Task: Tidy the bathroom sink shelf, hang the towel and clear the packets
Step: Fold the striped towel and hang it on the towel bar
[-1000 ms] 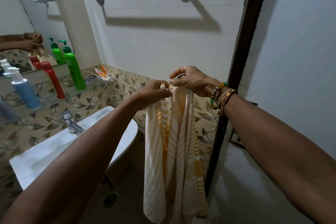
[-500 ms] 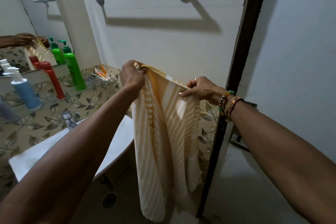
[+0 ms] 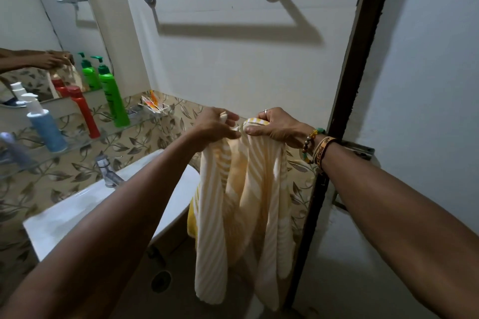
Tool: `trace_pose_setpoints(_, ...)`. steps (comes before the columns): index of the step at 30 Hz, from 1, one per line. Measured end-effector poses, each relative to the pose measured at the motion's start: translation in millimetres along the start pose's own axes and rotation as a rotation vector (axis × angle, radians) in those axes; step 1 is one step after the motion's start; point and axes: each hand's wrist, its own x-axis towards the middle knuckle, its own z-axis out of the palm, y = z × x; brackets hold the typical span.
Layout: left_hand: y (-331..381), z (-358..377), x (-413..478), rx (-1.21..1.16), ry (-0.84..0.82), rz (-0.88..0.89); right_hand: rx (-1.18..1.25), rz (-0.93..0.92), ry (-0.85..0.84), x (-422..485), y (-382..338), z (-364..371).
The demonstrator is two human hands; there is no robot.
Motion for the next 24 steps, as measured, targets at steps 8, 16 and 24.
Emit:
trace_pose_setpoints(8,-9.1,11.7,2.7,0.172,-0.119,0.184,-0.175,-0.064,-0.064,-2.6,-10.0,-1.2)
trace_pose_setpoints(16,-7.3,5.4,-0.9,-0.231,-0.04,0.192,-0.246,0.016,0.321,-6.4,13.4,-9.5)
trace_pose_setpoints(24,0.4,-4.2,3.2,-0.543,0.189,0.12,-0.328,0.07,0.525,-6.7,29.1,-13.5)
